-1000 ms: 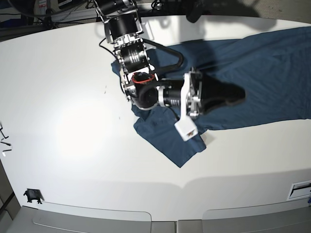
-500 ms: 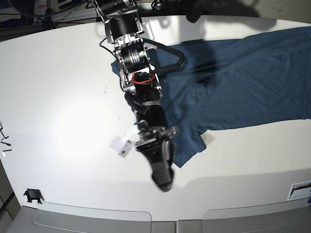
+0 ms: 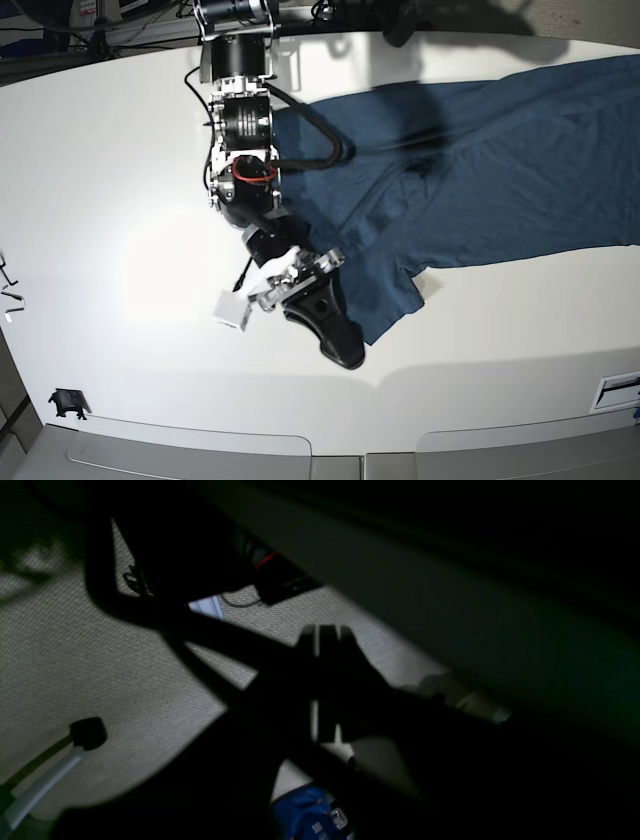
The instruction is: Fold the T-shirt properly
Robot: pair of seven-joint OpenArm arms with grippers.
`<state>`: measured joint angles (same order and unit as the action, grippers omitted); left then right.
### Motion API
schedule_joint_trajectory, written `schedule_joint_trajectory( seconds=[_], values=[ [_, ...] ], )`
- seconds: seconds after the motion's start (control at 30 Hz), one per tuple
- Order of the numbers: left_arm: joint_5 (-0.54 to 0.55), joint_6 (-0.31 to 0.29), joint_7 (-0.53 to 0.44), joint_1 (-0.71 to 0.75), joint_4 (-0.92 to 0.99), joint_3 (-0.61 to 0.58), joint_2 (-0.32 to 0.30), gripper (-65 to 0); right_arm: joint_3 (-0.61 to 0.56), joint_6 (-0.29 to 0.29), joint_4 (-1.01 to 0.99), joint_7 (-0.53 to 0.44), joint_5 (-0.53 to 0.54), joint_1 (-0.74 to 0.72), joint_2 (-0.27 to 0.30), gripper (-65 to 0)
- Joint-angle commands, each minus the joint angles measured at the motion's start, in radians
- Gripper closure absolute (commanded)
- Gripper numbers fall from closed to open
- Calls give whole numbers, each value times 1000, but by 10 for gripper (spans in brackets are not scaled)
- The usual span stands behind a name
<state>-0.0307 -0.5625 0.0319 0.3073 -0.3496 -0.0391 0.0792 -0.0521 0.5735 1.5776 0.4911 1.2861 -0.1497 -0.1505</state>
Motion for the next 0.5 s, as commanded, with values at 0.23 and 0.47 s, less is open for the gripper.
schedule_joint_trajectory(
  seconds=[0.23,0.47],
  values=[
    [5,-30,-3,11,-3,-2,12,0,-101,-376,15,-208,-10,-30,-7,0],
    [5,-30,-3,11,-3,-2,12,0,-257,-918,15,-330,-110,-29,-7,0]
  ],
)
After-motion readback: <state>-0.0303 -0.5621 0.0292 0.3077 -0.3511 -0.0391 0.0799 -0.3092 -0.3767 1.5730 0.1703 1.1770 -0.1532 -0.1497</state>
